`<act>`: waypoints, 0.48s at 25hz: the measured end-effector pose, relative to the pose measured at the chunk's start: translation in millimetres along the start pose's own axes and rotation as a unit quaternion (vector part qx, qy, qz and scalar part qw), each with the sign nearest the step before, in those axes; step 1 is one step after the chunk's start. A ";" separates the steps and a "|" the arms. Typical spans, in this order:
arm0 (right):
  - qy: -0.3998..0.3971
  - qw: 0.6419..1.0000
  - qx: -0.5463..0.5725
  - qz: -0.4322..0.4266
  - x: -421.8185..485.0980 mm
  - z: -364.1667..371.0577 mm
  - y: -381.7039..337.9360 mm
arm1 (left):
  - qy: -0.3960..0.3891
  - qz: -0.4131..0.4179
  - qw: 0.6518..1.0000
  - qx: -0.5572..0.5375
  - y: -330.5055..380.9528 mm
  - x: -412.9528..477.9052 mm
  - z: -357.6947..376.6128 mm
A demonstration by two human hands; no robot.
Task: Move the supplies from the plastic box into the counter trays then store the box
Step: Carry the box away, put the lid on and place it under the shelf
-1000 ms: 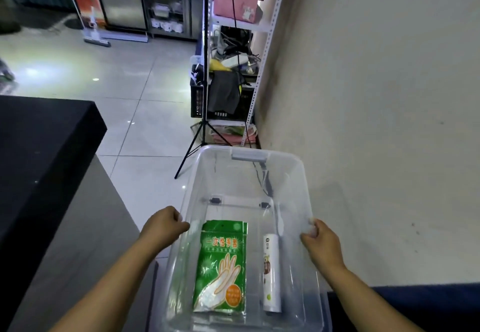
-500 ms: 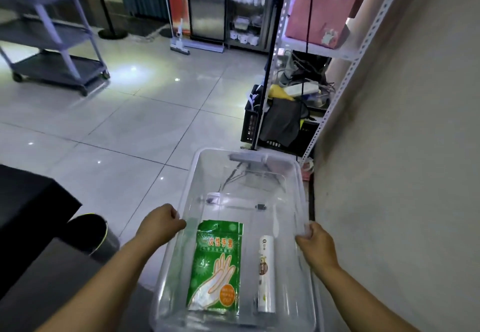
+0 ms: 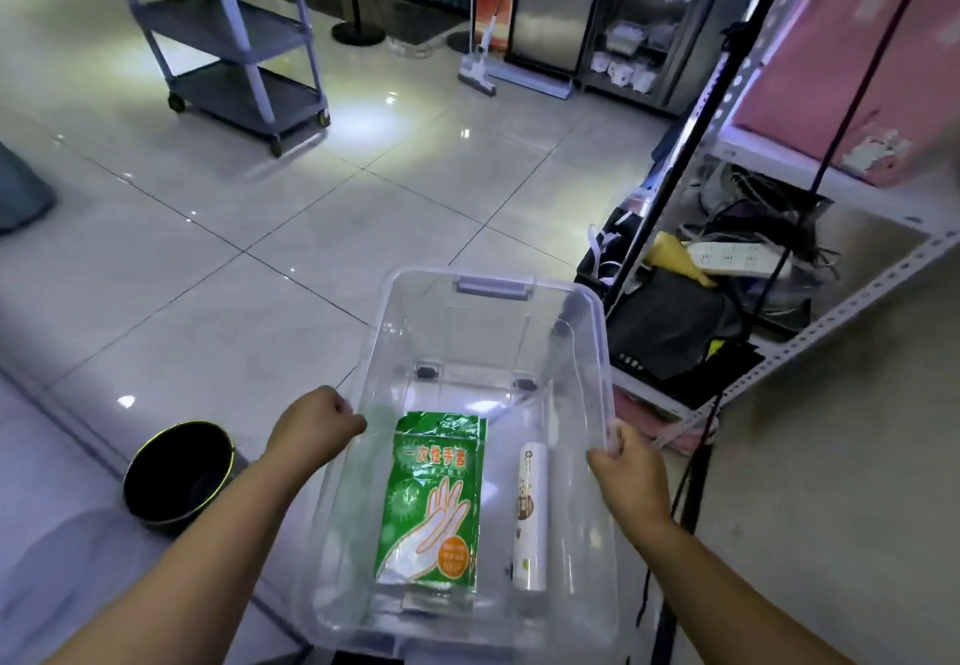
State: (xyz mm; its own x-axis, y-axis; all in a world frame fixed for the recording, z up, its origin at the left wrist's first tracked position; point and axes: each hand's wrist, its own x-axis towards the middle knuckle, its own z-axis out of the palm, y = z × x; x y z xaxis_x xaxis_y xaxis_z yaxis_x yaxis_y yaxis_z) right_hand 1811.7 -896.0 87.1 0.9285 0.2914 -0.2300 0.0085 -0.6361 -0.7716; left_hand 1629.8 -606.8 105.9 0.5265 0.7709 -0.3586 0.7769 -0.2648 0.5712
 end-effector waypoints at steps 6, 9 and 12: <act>0.013 1.000 -0.022 -0.007 128.5 66.2 -83.9 | -0.015 -0.010 0.997 -0.075 30.4 157.3 -38.2; 0.009 1.000 -0.023 -0.018 183.0 98.1 -138.7 | -0.019 -0.012 0.996 -0.084 41.4 225.9 -73.4; 0.005 0.999 -0.036 -0.022 242.5 130.5 -190.3 | 0.011 -0.001 0.996 -0.086 55.5 296.1 -115.0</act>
State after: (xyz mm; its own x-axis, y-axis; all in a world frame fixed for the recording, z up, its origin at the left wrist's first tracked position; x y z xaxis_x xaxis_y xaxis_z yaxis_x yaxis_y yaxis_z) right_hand 1986.8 -611.0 100.7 0.9305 0.3126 -0.1911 0.0746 -0.6724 -0.7364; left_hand 1789.1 -326.6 116.3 0.5154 0.7844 -0.3450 0.7064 -0.1608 0.6893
